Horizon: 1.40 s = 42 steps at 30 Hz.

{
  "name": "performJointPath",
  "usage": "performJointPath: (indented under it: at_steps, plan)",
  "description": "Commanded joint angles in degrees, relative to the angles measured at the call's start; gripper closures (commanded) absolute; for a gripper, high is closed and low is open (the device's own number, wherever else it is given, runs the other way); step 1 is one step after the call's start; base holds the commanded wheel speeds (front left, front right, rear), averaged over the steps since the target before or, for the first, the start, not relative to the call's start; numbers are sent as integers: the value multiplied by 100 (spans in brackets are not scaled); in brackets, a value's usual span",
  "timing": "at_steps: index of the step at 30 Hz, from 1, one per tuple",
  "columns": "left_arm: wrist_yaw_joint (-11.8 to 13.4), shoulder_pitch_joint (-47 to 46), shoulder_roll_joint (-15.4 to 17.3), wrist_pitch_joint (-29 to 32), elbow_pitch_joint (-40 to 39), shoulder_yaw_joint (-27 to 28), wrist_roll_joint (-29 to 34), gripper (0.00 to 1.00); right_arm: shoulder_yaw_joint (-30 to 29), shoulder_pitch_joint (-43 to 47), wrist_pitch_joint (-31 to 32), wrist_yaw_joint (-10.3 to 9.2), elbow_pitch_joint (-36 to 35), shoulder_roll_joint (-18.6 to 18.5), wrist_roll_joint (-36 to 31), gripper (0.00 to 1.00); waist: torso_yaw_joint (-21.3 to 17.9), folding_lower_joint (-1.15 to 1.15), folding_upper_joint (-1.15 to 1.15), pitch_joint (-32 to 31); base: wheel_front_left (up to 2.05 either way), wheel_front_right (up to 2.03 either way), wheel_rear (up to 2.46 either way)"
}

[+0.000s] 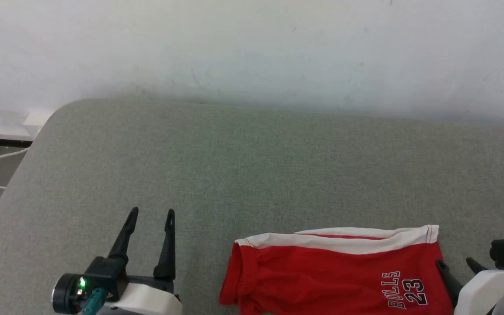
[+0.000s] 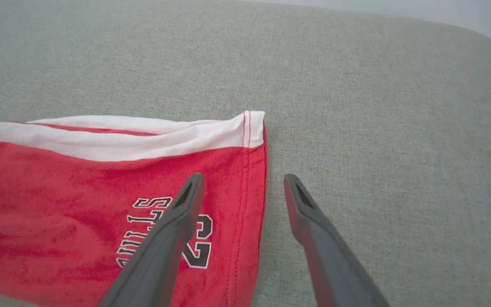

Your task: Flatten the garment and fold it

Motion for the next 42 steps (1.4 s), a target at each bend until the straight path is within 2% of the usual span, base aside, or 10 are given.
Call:
performJointPath:
  at_steps: [1, 4, 12, 17, 21, 22, 23, 27, 33, 42]
  plan:
    - [6, 25, -5, -29, 37, 87, 147, 0, -85, 31, 51, -11, 72, 81, -59, 0, 35, 0, -1, 57, 0, 0, 0]
    - [9, 63, -87, -30, 23, 343, 302, 0, -274, -47, 145, -11, 258, 262, -80, 0, 89, 0, -1, 137, 0, 0, 0]
    - [-282, 114, -212, -32, 2, 496, 691, 0, -554, -309, 397, -11, 1037, 514, 23, 0, 251, 0, -1, 312, 0, 0, 0]
    - [-458, 90, -312, -32, 74, 532, 802, 0, -455, -440, 528, -11, 1453, 604, 275, 0, 327, 0, -1, 411, 0, 0, 0]
    - [-582, 50, -381, -32, 135, 571, 862, 0, -123, -484, 580, -11, 1645, 603, 488, 0, 377, 0, -1, 466, 0, 0, 0]
    - [-604, 43, -398, -32, 151, 577, 879, 0, -26, -482, 594, -11, 1675, 596, 561, 52, 385, 0, -1, 472, 0, 0, 0]
    - [-624, 37, -415, -32, 169, 586, 893, 0, 71, -480, 594, -11, 1692, 579, 622, 99, 392, 0, -1, 475, 0, 0, 0]
    - [-681, 35, -480, -32, 236, 617, 944, 0, 266, -492, 416, -11, 1741, 450, 682, 100, 391, 0, -1, 433, 0, 0, 0]
    - [-756, 81, -521, -32, 315, 657, 984, 0, 129, -595, 94, -11, 1764, 279, 637, 100, 349, 0, -1, 331, 0, 0, 0]
    - [-833, 93, -587, -32, 351, 711, 1039, 0, -1074, -853, -197, -11, 1874, -39, 20, 100, 295, 0, -1, 245, 0, 0, 0]
